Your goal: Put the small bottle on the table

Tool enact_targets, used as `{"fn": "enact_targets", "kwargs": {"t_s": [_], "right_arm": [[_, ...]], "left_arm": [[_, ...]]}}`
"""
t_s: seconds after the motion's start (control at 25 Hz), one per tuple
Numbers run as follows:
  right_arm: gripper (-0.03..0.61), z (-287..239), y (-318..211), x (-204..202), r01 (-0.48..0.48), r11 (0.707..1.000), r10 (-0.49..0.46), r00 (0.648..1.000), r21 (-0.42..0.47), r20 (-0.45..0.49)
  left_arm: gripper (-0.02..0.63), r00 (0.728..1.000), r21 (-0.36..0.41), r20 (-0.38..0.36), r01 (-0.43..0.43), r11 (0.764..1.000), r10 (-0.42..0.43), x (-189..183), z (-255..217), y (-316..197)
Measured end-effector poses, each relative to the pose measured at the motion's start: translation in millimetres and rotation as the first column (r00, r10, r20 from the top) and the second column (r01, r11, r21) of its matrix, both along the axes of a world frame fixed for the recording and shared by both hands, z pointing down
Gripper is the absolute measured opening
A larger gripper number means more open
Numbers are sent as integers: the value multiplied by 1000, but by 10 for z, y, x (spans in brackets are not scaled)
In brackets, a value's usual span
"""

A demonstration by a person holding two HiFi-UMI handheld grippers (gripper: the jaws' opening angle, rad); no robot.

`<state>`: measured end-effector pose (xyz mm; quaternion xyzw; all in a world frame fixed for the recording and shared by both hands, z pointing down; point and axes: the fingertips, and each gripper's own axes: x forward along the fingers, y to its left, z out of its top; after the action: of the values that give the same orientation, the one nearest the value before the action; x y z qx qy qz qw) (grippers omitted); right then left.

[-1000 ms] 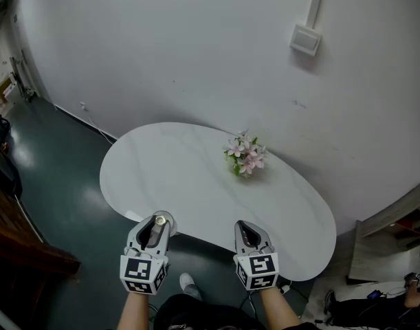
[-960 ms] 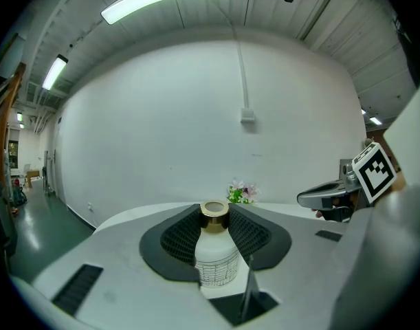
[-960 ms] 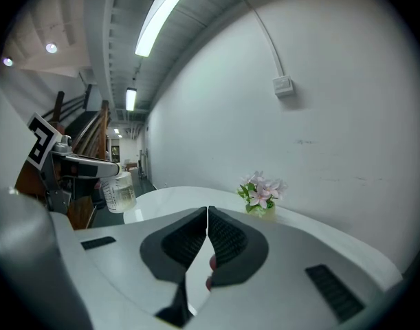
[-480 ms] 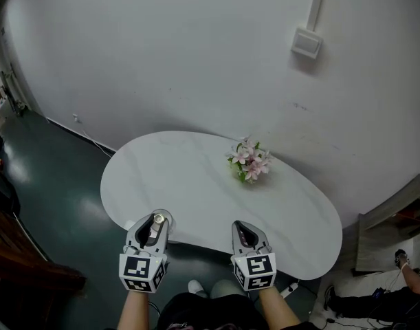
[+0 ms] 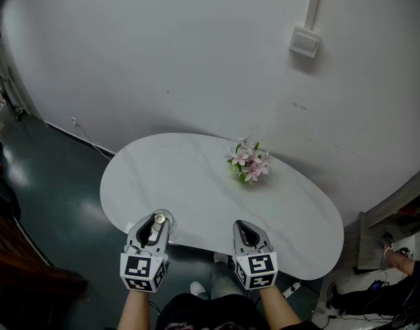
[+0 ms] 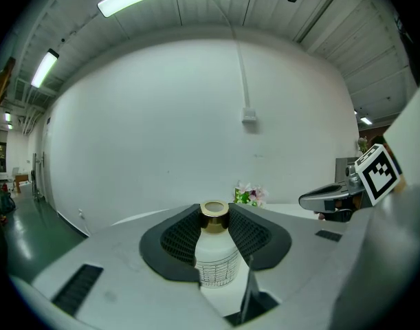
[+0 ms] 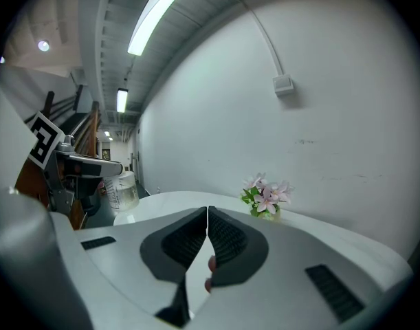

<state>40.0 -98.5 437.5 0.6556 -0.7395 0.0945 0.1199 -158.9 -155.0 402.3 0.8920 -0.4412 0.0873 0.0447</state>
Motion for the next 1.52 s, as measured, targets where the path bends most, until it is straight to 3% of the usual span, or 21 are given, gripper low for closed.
{"fn": "enact_targets", "kwargs": {"t_s": [0.64,1.52], "right_arm": [[67,140,-387,256,-5,1000,6,1000,-19,9],[67,529,-1037,456,58,994,-55,998,-93,33]], "left_arm": [[129,1000,-21,26,6,1000,-5,222,149,-359],[129,998,-114,54,29,993,-23,581,666,-1004]]}}
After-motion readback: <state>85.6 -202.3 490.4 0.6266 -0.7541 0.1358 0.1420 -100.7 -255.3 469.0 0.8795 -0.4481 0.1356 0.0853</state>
